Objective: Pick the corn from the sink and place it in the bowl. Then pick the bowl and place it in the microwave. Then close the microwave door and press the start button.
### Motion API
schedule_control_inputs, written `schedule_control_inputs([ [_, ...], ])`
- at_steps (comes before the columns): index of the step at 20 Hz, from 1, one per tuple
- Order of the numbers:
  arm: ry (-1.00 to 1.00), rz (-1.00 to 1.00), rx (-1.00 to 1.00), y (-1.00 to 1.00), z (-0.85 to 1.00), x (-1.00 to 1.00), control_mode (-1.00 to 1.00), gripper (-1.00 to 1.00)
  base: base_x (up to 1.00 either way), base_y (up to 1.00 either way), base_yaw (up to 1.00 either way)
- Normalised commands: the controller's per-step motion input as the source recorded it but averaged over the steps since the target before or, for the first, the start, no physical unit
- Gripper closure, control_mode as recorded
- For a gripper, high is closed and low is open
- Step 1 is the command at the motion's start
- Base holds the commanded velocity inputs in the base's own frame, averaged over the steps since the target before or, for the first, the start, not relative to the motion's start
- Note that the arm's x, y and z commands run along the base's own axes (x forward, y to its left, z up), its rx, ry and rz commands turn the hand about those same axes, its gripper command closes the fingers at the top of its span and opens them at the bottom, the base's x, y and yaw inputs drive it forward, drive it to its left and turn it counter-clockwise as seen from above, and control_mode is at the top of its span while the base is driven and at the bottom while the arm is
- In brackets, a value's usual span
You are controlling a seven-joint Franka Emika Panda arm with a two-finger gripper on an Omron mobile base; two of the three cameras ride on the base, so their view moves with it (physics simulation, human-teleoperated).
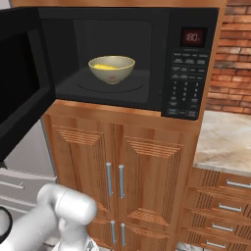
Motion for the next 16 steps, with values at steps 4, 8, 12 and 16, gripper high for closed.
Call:
schedule_control_inputs([
  [4,0.03,-0.06,0.12,-1.00,0.00,0.53,-1.00,-1.00,0.00,0.00,0.00],
  [8,0.02,-0.01,0.10,-1.00,0.00,0.61,-1.00,-1.00,0.00,0.00,0.00],
  [12,0.02,0.00,0.04,-0.88,0.01,0.68,-1.00,-1.00,0.00,0.00,0.00],
  [16,0.00,0.00,0.01,-0.73,0.01,0.68,-1.00,-1.00,0.00,0.00,0.00],
])
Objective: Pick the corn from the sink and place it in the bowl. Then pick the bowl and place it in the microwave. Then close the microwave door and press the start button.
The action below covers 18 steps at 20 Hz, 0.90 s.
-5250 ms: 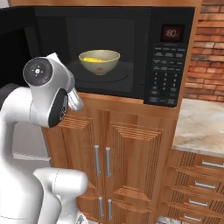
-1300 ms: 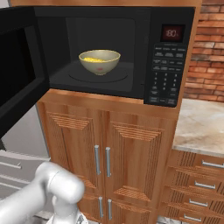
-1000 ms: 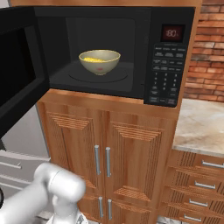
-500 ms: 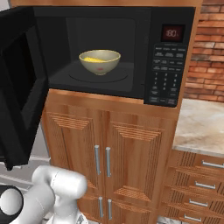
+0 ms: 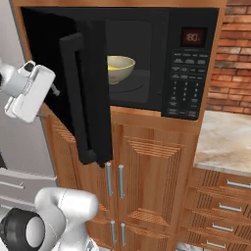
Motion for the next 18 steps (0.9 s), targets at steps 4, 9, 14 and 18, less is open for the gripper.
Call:
schedule_control_inputs([
  [4,0.00,0.00,0.00,-0.68,0.01,0.83,-1.00,-1.00,0.00,0.00,0.00],
  [9,0.00,0.00,0.00,-0.66,0.02,0.87,-1.00,-1.00,0.00,0.00,0.00],
  [14,0.00,0.00,0.00,-0.55,0.00,0.77,-1.00,-1.00,0.00,0.00,0.00],
  [18,0.00,0.00,0.00,-0.50,0.00,0.51,-1.00,-1.00,0.00,0.00,0.00],
])
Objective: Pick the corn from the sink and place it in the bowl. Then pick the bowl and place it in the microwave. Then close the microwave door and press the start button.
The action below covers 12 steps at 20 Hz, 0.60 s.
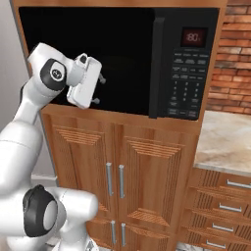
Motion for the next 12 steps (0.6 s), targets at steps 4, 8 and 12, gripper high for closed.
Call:
schedule_control_inputs([
  [4,0.00,0.00,0.00,-0.36,0.00,0.03,-1.00,-1.00,0.00,0.00,0.00],
  [8,0.01,0.00,0.00,-0.20,0.00,0.00,-1.00,-1.00,0.00,0.00,0.00],
  [12,0.00,-0.01,0.00,0.00,-0.04,-0.01,-1.00,-1.00,0.00,0.00,0.00],
])
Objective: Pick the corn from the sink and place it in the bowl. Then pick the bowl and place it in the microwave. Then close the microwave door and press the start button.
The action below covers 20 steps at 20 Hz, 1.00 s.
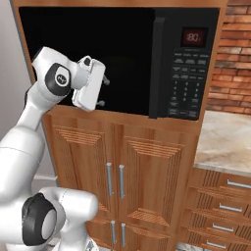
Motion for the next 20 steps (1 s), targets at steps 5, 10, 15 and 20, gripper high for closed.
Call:
schedule_control_inputs([
  [5,-0.03,0.12,0.16,-0.38,-0.01,-0.17,-1.00,-1.00,0.00,0.00,0.00],
  [10,-0.06,0.26,0.33,-0.80,0.00,-1.00,-1.00,-1.00,0.00,0.00,0.00],
  [15,-0.13,0.29,0.28,-0.79,-0.09,-0.99,-1.00,-1.00,0.00,0.00,0.00],
  [20,-0.29,0.15,0.09,-0.40,-0.17,-0.58,-1.00,-1.00,0.00,0.00,0.00],
])
